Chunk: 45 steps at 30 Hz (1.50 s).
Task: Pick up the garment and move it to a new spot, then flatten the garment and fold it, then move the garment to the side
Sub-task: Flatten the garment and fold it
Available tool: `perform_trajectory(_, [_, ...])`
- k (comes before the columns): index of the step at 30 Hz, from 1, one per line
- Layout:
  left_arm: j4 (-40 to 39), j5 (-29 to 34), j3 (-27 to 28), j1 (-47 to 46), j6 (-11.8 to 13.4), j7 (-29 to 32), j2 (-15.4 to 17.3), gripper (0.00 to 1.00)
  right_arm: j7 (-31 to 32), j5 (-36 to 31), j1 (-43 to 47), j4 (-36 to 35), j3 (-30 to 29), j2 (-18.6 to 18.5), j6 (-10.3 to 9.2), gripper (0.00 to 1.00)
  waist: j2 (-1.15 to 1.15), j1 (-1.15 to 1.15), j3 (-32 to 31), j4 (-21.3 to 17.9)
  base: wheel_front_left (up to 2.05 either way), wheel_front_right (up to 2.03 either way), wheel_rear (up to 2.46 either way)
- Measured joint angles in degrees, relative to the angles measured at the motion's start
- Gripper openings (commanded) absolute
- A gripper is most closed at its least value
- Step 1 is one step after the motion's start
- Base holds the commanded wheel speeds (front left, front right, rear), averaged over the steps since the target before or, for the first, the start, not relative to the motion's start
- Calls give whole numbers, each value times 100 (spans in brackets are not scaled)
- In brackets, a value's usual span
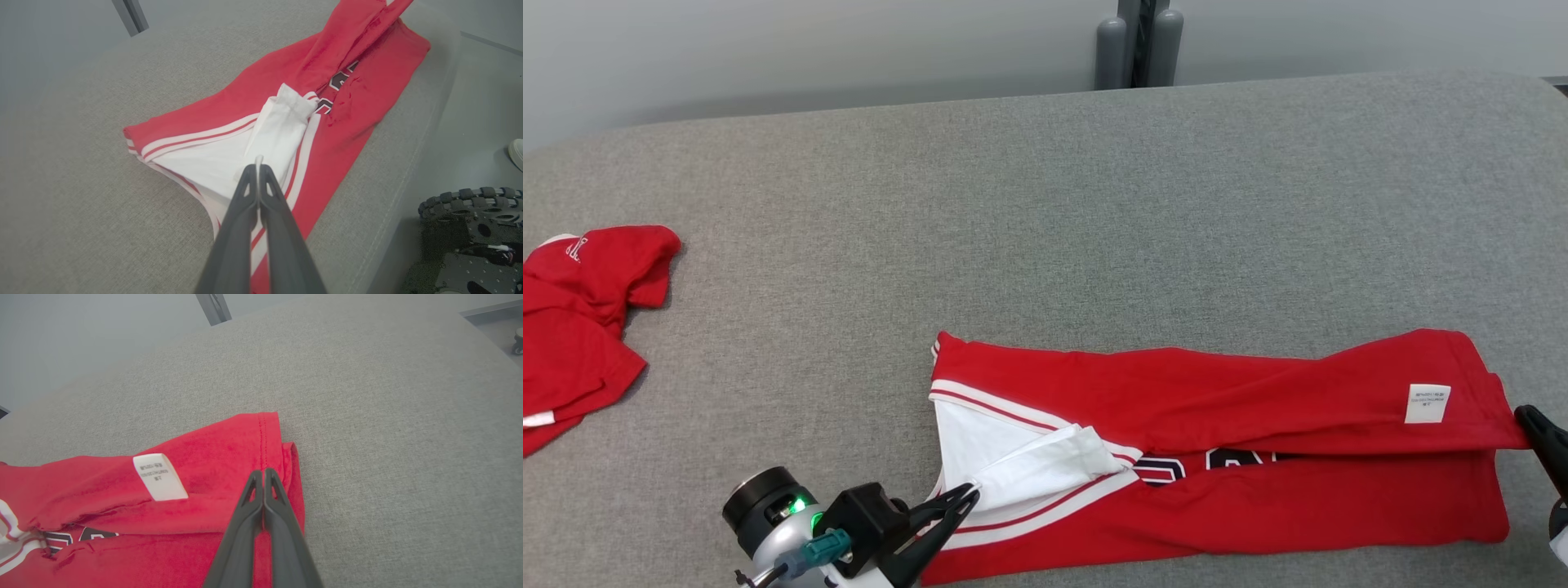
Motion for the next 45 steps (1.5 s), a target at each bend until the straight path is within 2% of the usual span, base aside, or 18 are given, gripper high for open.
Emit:
perform_trajectory(10, [-34, -121, -103, 50, -40, 171, 8, 0, 472, -219, 194, -207, -368, 152, 0, 0, 0, 0, -34, -32, 0, 0, 0])
perform_trajectory(11, [-35, -146, -129, 59, -68, 224, 11, 0, 570, -205, 211, -193, -399, 202, 0, 13, 0, 0, -41, -31, 0, 0, 0])
perform_trajectory(12, [-34, -212, -149, 81, -79, 289, 14, 35, 666, -194, 231, -170, -437, 264, 0, 100, 0, 0, -51, -30, 0, 0, 0])
perform_trajectory(13, [-33, -263, -177, 110, -102, 353, 24, 75, 750, -212, 269, -156, -476, 301, 0, 100, 0, 0, -64, -29, 0, 0, 0])
perform_trajectory(14, [-38, -274, -189, 133, -109, 372, 36, 75, 831, -220, 302, -129, -556, 336, 0, 100, 0, 0, -76, -28, 0, 0, 0])
perform_trajectory(15, [-48, -288, -174, 146, -87, 369, 36, 100, 894, -222, 317, -107, -631, 379, -1, 100, 0, 0, -89, -28, 0, 0, 0])
perform_trajectory(19, [-49, -339, -101, 154, -12, 330, 43, 100, 965, -419, 315, -141, -916, 476, -1, 100, 0, 0, -140, -27, 0, 0, 0])
perform_trajectory(23, [-44, -315, 172, 76, 263, -7, -80, 100, 812, -621, 242, -307, -1111, 658, 0, 100, 0, 0, -190, -23, 0, 0, 0])
perform_trajectory(28, [109, -357, 633, -32, 705, -734, -550, 100, 355, -926, 95, -356, -1188, 878, 0, 100, 0, 0, -211, -22, 0, 0, 0])
perform_trajectory(29, [335, -336, 801, -73, 901, -1144, -788, 100, 40, -1020, 11, -270, -1177, 1028, 0, 100, 0, 0, -195, -40, 0, 0, 0])
perform_trajectory(30, [485, -337, 878, -98, 977, -1397, -957, 100, -163, -1065, -57, -129, -1141, 1109, 0, 100, 0, 0, -178, -52, 0, 0, 0])
perform_trajectory(32, [731, -331, 955, -162, 1026, -1723, -1157, 100, -467, -1120, -100, 183, -1056, 1196, 0, 100, 0, 0, -133, -65, 0, 0, 0])
perform_trajectory(36, [1063, -205, 955, -261, 1032, -1942, -1413, 100, -817, -1013, -281, 797, -790, 1326, 0, 100, 0, 0, -35, -67, 0, 0, 0])
perform_trajectory(45, [1341, -32, 891, -472, 851, -2034, -1492, 100, -1213, -579, -751, 1922, -269, 1291, 0, 100, 0, 0, 152, 8, 0, 0, 0])
